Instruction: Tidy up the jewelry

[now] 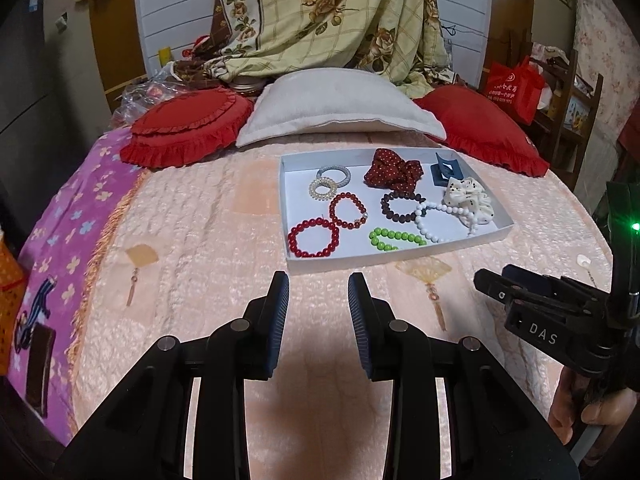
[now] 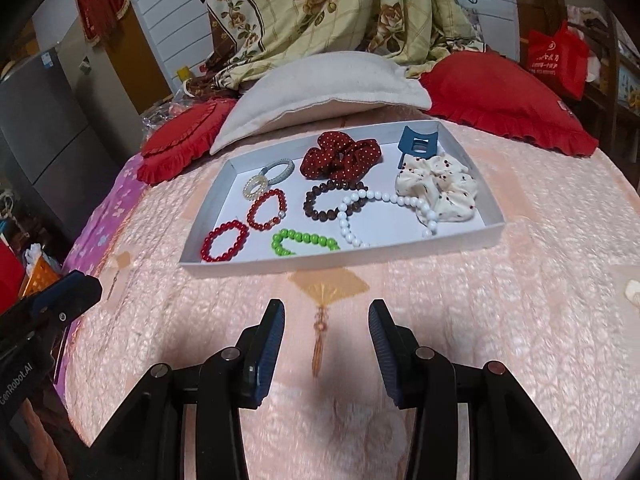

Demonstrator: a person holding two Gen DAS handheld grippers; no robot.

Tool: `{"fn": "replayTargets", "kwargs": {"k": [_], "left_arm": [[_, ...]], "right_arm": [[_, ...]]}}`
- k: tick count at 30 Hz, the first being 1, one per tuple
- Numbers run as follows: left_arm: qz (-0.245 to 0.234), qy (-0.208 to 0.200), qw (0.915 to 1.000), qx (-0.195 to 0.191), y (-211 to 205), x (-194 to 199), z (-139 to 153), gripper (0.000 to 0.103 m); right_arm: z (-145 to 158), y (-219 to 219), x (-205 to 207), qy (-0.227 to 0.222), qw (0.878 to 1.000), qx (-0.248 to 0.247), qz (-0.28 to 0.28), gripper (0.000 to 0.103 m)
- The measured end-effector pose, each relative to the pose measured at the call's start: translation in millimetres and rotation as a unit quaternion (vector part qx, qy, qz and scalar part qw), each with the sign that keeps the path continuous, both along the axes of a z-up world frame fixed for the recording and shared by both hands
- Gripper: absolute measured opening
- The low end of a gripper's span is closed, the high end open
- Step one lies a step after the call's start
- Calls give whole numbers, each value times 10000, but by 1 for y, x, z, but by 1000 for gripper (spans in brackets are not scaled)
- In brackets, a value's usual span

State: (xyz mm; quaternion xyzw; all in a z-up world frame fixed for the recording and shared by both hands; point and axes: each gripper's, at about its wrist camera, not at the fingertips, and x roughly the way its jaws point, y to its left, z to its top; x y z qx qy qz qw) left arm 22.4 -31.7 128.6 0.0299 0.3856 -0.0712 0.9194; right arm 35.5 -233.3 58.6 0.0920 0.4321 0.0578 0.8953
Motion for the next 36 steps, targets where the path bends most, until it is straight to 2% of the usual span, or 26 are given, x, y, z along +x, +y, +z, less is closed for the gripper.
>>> {"fn": "replayTargets", "kwargs": {"k": [9, 12, 17, 36], "left_arm": [[207, -303, 9993, 123, 11, -43, 20, 31], [226, -367, 9990, 108, 12, -55, 24, 38], [224, -454, 9986, 124, 13, -69, 31, 40], [331, -536, 9979, 175, 20, -84, 33, 41]], "right_arm": [[11, 0, -41, -156, 9998, -50, -71, 42], [15, 3, -51, -205, 9997, -92, -80, 42], [20, 7, -61, -269, 9995, -143, -54, 42], [31, 18, -79, -466, 9978, -466, -89, 42]]}}
